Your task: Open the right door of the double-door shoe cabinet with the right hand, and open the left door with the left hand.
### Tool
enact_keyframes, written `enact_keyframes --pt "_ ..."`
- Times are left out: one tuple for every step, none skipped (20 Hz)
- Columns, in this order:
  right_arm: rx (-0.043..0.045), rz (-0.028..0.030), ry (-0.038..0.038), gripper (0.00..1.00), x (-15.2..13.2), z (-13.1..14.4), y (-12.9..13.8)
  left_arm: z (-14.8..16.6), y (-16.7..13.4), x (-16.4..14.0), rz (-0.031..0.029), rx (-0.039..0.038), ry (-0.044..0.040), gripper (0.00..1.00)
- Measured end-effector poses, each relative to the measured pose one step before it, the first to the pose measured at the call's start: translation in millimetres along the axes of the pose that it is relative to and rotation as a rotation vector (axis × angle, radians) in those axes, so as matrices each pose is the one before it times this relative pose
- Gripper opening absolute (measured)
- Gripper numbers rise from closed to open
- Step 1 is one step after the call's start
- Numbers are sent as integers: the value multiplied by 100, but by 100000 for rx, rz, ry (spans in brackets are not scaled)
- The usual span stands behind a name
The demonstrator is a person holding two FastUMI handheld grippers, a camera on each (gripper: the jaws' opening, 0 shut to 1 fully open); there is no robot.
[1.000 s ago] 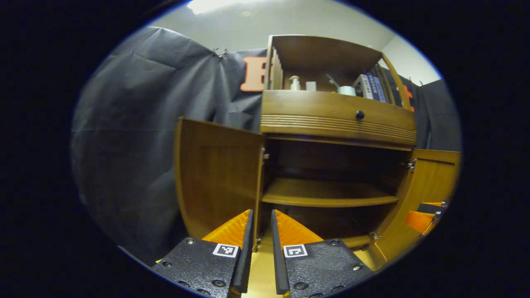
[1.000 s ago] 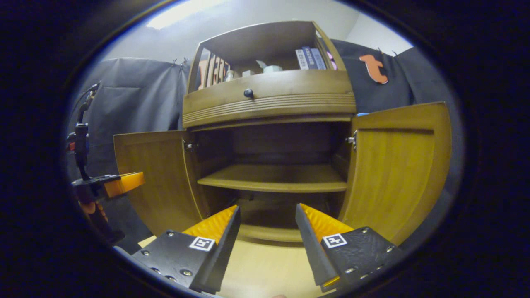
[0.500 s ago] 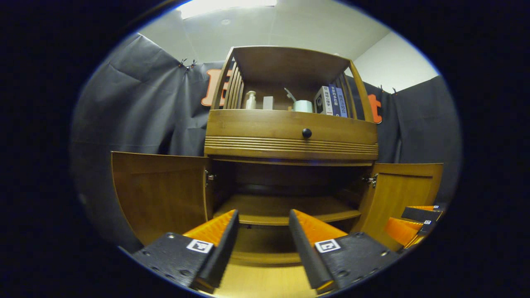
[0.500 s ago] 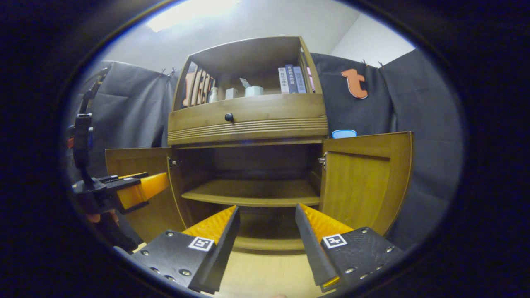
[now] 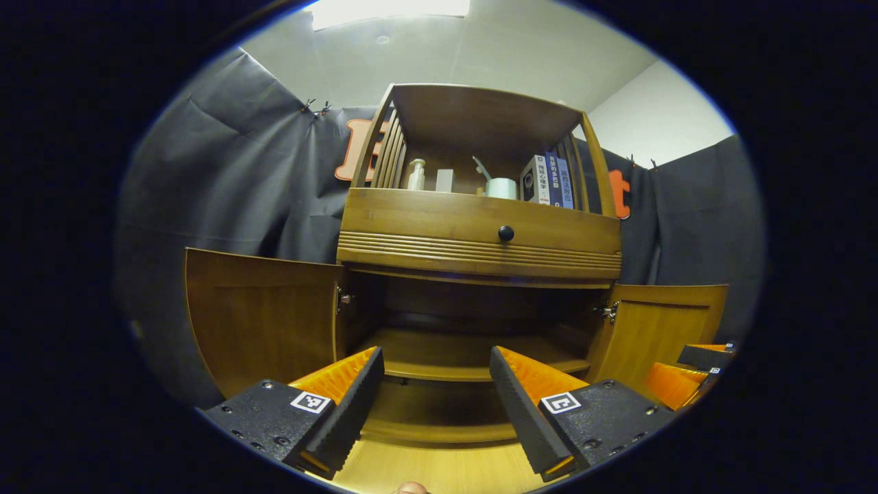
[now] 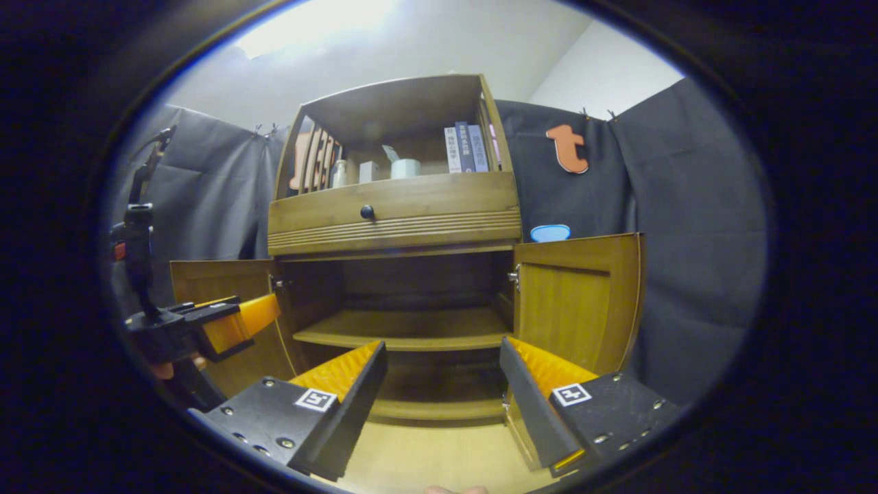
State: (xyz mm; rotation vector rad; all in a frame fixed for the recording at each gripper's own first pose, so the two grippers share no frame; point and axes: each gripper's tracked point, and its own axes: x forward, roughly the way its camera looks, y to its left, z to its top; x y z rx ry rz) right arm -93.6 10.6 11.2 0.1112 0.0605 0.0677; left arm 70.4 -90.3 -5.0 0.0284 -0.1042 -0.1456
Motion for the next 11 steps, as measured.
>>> enact_keyframes --pt "-230 -1149 -1145 94 -308 301 89 -5 -305 -17 -1817 62 368 96" --pt "-120 -1195 -1073 98 -167 269 32 -112 -379 -22 -1793 -196 493 95" --pt "-251 -1084 -875 98 -228 306 66 -34 -593 22 -2521 -718 117 92" --pt "-480 -1469 -849 93 -245 303 3 71 -878 -11 -3679 -984 -15 96" --pt "-546 -2248 -795 94 -372 386 -332 -218 -1167 52 -4320 -896 495 95" --pt "-258 -2546 -713 93 -336 307 -387 -117 -1170 126 -4475 -722 539 95" --pt "-74 -2829 -389 98 -476 185 -437 -192 -1302 180 -4739 -630 688 95" --pt "86 -3223 -663 93 -759 113 -574 -247 -1398 -26 -4940 -235 521 95" --pt "221 -3719 -719 93 -838 186 -812 -170 -1444 163 -4948 67 504 95" --pt "67 -3538 -748 94 -808 56 -834 -115 -1404 211 -4782 162 590 95" --pt "-278 -3614 -730 99 -871 111 -1012 -298 -1488 337 -4856 164 684 95"
